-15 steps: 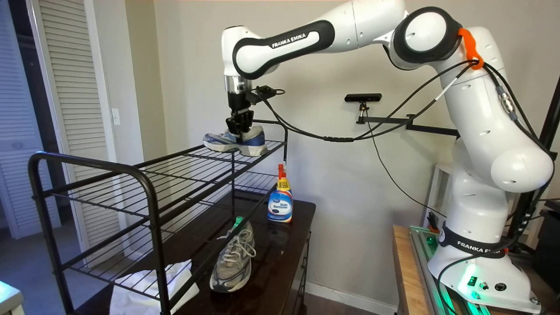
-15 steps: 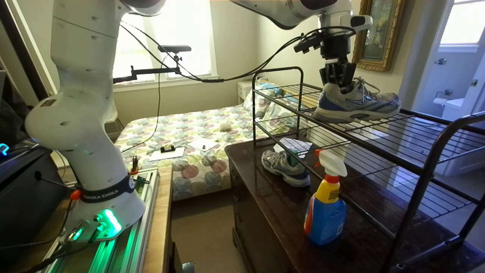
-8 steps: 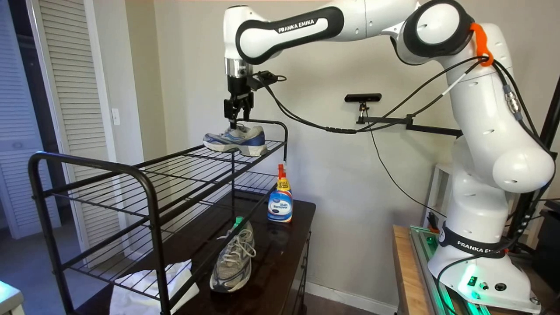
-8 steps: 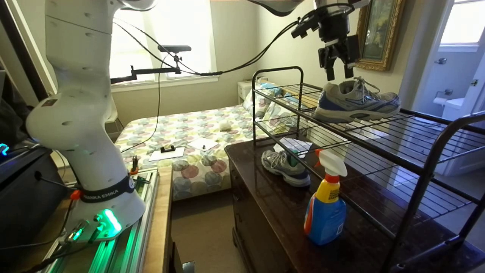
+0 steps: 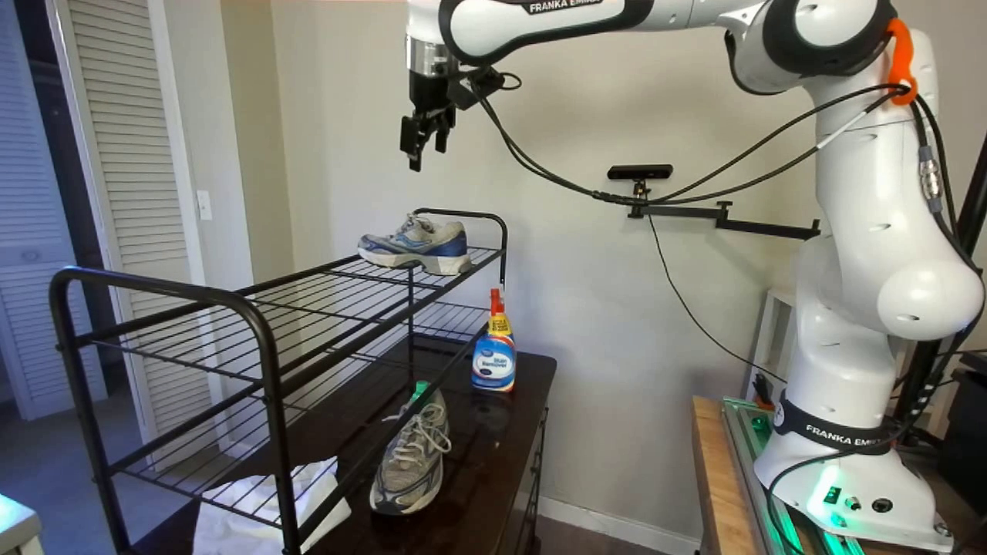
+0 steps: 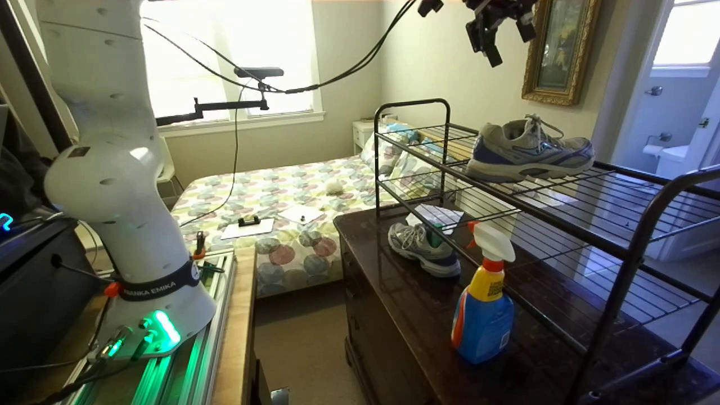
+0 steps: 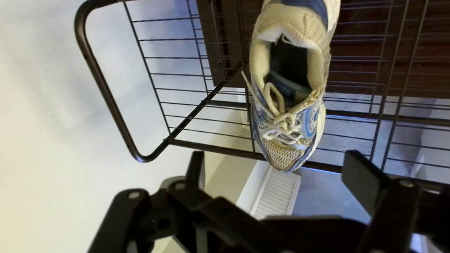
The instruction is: Put the sneakers on the topmost shelf.
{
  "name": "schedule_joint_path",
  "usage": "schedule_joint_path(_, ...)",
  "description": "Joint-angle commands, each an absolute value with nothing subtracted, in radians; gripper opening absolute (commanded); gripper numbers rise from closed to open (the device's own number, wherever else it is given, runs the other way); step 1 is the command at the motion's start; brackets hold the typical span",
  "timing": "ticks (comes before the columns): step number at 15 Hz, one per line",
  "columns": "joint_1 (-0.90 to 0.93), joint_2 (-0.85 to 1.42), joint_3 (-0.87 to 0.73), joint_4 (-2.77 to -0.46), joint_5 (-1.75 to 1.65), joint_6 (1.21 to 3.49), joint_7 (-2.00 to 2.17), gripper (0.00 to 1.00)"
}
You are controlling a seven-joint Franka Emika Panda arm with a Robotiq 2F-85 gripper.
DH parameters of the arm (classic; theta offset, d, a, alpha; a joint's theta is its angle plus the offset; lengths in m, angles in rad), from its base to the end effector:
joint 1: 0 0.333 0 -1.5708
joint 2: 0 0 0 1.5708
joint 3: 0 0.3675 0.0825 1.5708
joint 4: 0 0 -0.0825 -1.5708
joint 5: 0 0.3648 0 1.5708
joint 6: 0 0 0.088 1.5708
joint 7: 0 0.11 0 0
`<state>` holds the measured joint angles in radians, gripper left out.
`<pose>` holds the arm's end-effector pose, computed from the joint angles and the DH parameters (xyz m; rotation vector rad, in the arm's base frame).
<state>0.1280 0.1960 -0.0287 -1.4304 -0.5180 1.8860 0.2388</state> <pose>0.6356 0.0271 0.6662 2.6383 -0.0524 0.4571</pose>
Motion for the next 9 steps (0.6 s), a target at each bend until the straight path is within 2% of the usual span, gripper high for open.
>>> schedule_joint_path(1,0.151,0.037,-0.023,-1.594,-0.604,1.925,0.264,1.00)
schedule_joint_path(9,0.084,-0.231,-0.004,-1.922,-0.367,1.971,-0.147,1.00)
